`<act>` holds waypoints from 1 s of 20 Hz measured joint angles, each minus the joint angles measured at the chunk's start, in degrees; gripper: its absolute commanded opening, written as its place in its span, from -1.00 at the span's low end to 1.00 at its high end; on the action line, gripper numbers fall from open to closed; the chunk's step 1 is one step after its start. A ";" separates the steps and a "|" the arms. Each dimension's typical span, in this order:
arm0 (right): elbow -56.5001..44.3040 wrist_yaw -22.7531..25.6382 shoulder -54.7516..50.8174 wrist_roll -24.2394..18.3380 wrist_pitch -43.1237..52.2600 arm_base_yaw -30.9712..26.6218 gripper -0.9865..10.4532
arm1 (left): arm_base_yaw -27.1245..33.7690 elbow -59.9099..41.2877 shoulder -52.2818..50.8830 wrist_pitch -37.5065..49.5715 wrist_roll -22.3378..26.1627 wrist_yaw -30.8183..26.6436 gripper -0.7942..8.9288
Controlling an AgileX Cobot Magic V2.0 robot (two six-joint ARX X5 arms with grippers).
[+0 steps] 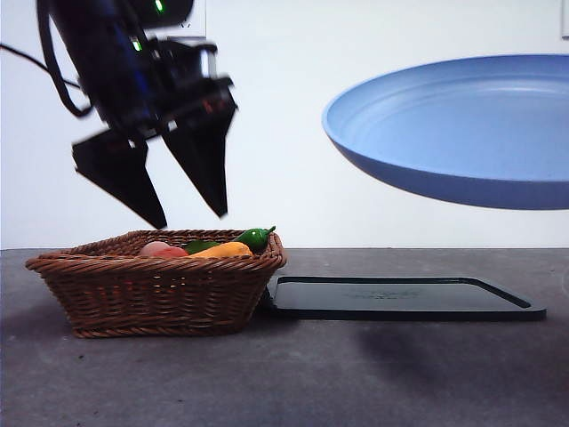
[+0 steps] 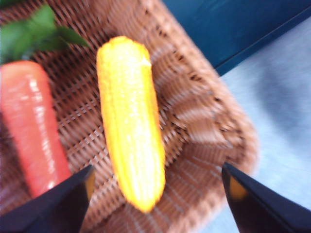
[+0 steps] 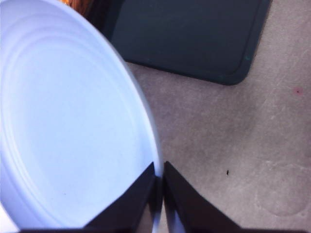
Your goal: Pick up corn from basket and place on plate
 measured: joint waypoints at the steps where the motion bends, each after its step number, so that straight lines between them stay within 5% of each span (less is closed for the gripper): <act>1: 0.00 0.00 -0.15 0.02 -0.02 0.00 -0.82 | 0.00 0.00 1.07 0.90 0.09 -0.09 0.02; 17: 0.00 -0.02 -0.17 0.15 0.00 0.00 -0.82 | -0.07 0.22 10.38 8.52 1.18 -2.67 0.02; 20: 0.00 -0.02 -0.17 0.15 0.13 0.00 -0.82 | -0.22 0.22 10.75 8.76 1.22 -2.69 -0.15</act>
